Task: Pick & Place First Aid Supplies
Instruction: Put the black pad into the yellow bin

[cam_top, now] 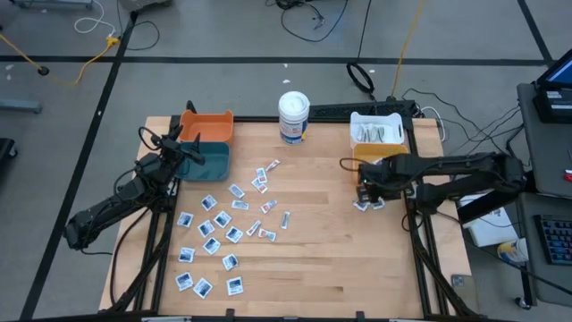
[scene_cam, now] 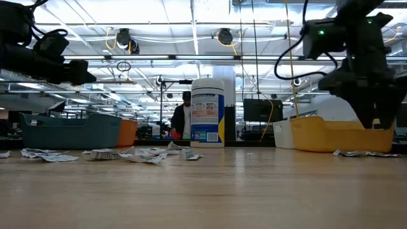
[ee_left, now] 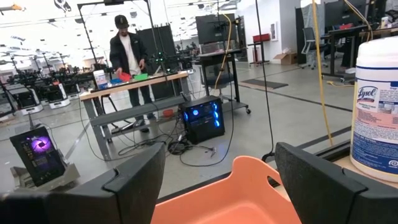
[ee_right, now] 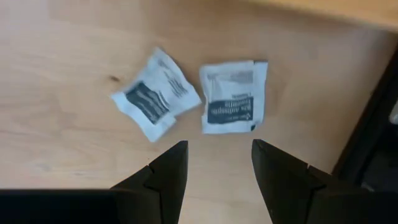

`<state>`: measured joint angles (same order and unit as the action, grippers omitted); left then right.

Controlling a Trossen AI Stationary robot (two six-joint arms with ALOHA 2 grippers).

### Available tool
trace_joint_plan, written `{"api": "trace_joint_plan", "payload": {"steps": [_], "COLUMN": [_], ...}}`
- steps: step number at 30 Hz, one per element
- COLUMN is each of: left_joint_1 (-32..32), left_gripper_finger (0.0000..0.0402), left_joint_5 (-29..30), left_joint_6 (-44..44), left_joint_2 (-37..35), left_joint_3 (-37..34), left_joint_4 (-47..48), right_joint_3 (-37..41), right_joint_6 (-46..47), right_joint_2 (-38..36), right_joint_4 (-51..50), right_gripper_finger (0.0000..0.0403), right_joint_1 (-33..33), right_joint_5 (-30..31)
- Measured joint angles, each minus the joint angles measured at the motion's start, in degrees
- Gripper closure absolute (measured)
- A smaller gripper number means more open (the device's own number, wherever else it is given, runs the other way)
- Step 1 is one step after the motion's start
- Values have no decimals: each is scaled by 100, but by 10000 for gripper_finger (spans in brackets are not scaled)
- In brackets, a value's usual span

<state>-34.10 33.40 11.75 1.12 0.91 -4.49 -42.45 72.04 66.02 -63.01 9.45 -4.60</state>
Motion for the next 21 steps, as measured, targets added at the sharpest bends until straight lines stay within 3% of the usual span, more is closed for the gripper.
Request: {"api": "trace_joint_plan", "payload": {"steps": [6,17,21], "left_joint_1": [-1,-1,-1], "left_gripper_finger": [94,94,94], "left_joint_5": [1,1,1], "left_joint_6": [0,0,0], "left_joint_2": [1,-1,-1], "left_joint_3": [-1,0,0], "left_joint_4": [0,0,0], "right_joint_3": [502,1212,1217], "right_joint_6": [100,-98,-116], "right_joint_2": [25,200,201], "right_joint_4": [388,1223,1220], "right_gripper_finger": [232,233,260], "right_joint_1": [-339,-359,-361], "right_joint_5": [8,169,367]}}
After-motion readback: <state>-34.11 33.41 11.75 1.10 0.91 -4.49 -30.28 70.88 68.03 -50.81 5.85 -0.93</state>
